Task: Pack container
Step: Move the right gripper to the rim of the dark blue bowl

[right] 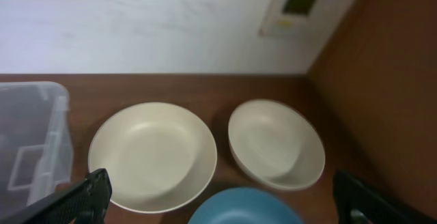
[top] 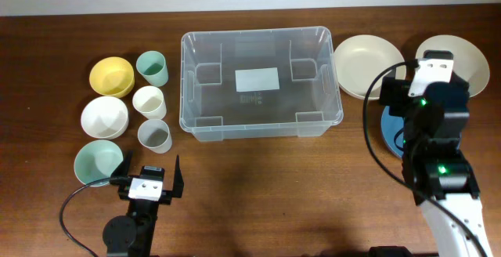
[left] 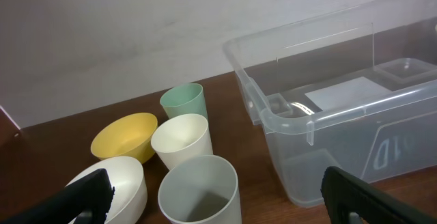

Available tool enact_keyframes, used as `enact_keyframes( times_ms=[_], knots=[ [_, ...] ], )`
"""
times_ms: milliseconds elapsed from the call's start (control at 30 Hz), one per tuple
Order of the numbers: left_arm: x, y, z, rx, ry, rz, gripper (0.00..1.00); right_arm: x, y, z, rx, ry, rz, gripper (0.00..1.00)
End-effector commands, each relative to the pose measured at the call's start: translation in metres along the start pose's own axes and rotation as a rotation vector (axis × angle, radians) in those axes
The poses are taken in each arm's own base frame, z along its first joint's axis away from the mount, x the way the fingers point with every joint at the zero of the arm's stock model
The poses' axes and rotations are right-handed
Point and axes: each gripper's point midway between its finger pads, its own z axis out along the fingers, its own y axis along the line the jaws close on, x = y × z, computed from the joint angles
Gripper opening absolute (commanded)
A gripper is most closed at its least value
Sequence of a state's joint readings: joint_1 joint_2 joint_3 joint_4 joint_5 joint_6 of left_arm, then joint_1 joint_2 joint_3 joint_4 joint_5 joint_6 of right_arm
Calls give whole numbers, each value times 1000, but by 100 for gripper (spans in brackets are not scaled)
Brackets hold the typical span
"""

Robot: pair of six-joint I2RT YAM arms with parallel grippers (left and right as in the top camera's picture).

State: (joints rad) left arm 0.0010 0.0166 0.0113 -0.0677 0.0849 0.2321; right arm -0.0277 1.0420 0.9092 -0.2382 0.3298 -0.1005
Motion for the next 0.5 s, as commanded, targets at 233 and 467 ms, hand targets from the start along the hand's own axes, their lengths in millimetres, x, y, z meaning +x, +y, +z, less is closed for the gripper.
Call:
enact_keyframes(
  times_ms=[233,467],
  knots=[
    [3,1,0,-5,11,4,100,52,-131,-13,288,200,800,99],
    [3,1,0,-5,11,4,100,96,-177,-35,295,290,1022,99]
  ],
)
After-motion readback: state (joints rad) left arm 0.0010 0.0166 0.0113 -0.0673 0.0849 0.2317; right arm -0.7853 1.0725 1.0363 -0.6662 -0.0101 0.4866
